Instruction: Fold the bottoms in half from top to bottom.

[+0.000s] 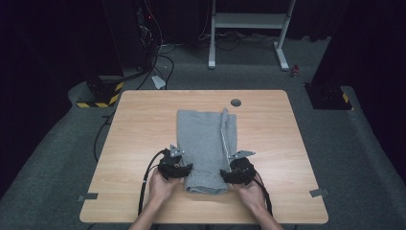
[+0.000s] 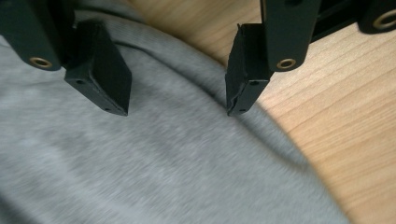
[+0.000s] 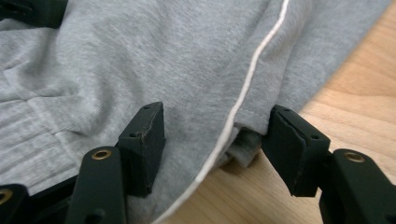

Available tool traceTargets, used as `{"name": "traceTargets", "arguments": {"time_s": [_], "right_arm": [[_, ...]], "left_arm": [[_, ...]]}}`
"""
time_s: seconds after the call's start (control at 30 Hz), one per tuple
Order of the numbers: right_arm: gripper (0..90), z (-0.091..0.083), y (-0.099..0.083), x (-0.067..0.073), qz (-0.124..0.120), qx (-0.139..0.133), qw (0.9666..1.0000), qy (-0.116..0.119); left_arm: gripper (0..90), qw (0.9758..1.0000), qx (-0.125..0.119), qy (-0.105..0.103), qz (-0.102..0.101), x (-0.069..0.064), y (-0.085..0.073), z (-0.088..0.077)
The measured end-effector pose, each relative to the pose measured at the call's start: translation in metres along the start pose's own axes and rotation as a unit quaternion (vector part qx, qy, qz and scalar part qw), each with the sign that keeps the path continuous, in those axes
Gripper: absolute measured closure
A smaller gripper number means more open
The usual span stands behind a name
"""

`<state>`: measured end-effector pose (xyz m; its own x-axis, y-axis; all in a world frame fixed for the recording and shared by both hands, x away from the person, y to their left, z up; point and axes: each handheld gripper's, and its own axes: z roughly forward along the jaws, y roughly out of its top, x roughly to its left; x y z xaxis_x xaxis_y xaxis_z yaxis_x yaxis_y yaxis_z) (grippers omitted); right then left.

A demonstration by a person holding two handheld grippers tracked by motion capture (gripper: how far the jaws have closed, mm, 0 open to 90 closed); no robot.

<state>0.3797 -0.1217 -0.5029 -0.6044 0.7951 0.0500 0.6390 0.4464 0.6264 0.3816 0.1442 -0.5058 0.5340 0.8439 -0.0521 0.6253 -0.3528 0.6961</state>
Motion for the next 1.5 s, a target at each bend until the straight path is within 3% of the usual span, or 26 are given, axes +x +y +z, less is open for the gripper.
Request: {"name": "traceTargets", "arguments": {"time_s": [0.13, 0.4, 0.6, 0.9, 1.17, 1.3, 1.43, 1.5], "right_arm": [[38.1, -0.009, 0.001, 0.001, -0.008, -0.007, 0.9999, -0.001], [40.8, -0.014, 0.007, -0.001, -0.001, -0.022, 0.9998, -0.001], [42.9, -0.008, 0.015, -0.002, -0.002, -0.019, 0.9997, -0.017], [42.8, -0.009, -0.001, -0.019, 0.012, -0.002, 0.9994, -0.032], [42.9, -0.022, -0.004, -0.021, 0.017, -0.018, 0.9994, -0.024], [47.2, -0.029, 0.009, -0.02, 0.013, -0.046, 0.9986, -0.025], [62.0, -0.018, 0.025, -0.016, -0.005, -0.056, 0.9983, -0.018], [66.1, -0.012, 0.03, -0.014, -0.01, -0.06, 0.9981, -0.013]], "left_arm": [[40.4, 0.9995, -0.025, -0.018, -0.003, -0.003, 0.002, -0.008], [40.4, 0.9999, -0.005, -0.013, 0.006, -0.004, 0.0, 0.004], [40.4, 0.9999, 0.008, -0.01, 0.008, -0.005, -0.001, 0.01], [40.8, 1.0, -0.005, -0.005, 0.007, -0.006, -0.006, 0.01], [41.1, 0.9999, -0.004, -0.01, 0.001, -0.003, -0.004, 0.007], [41.9, 0.9997, -0.021, -0.01, 0.003, -0.001, 0.005, 0.004], [42.4, 0.9995, -0.029, -0.013, 0.004, 0.001, 0.014, 0.008], [42.2, 0.9997, -0.019, -0.013, 0.006, 0.002, 0.018, 0.012]]}}
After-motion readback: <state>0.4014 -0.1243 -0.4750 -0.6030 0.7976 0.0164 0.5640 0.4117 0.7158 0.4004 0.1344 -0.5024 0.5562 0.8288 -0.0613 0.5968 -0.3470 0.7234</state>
